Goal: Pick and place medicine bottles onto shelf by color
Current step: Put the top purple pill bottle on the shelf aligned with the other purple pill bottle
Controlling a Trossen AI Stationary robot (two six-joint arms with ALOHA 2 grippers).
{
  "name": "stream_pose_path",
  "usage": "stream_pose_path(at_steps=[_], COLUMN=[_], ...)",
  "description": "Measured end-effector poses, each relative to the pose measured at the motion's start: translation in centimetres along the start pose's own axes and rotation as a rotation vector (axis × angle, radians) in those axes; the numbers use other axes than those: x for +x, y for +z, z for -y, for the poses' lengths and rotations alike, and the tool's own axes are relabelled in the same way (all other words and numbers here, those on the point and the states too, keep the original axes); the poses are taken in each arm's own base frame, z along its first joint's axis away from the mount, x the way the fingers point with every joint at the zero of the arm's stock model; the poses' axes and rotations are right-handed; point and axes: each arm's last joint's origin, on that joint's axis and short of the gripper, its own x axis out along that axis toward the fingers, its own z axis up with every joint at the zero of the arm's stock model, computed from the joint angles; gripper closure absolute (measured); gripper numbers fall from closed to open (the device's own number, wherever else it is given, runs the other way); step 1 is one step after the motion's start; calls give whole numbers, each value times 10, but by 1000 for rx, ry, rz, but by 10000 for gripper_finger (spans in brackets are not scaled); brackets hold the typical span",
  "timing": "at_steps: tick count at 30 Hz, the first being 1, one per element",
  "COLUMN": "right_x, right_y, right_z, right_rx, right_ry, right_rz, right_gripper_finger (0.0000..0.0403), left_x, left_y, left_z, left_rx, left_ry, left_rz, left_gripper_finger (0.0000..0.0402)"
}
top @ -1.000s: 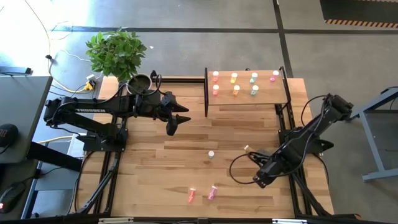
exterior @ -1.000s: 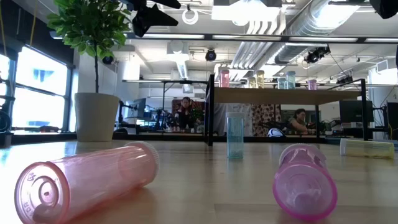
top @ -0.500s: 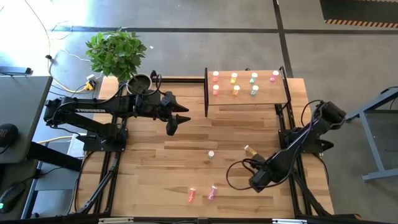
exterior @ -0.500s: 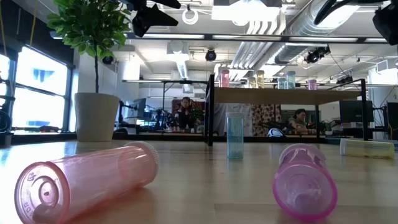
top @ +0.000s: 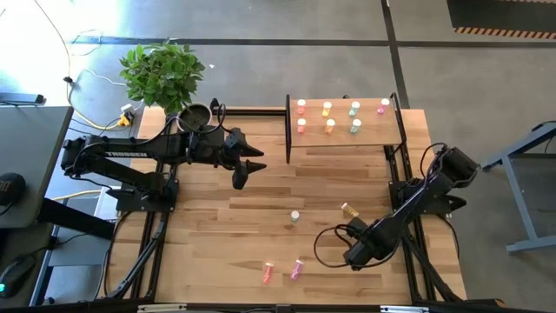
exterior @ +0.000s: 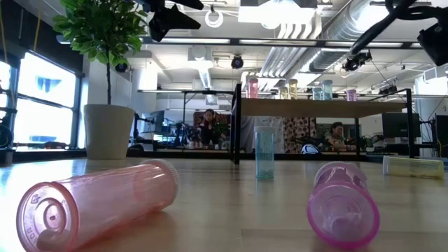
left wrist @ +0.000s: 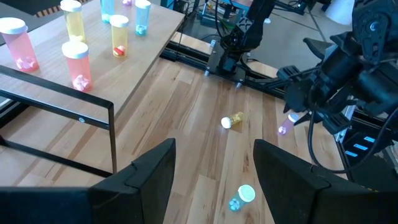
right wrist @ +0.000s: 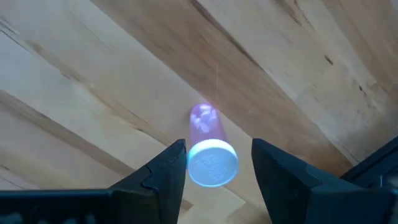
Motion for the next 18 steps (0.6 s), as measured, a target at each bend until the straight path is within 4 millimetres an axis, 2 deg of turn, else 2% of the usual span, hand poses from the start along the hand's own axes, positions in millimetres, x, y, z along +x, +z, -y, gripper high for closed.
stream_pose_path(at_steps=[8, 18], right_x=[3, 3], right_y=[0, 0], right_z=[-1, -1], right_rx=[0, -1], right_ry=[-11, -8], right_rz=[-10, -21], right_gripper_finger=[234, 287], left_x=[0, 0], left_y=[0, 0], left_z=[0, 0], left_rx=[0, 0], left_ry=[0, 0], left_rz=[0, 0], left_gripper_finger=[194, 194])
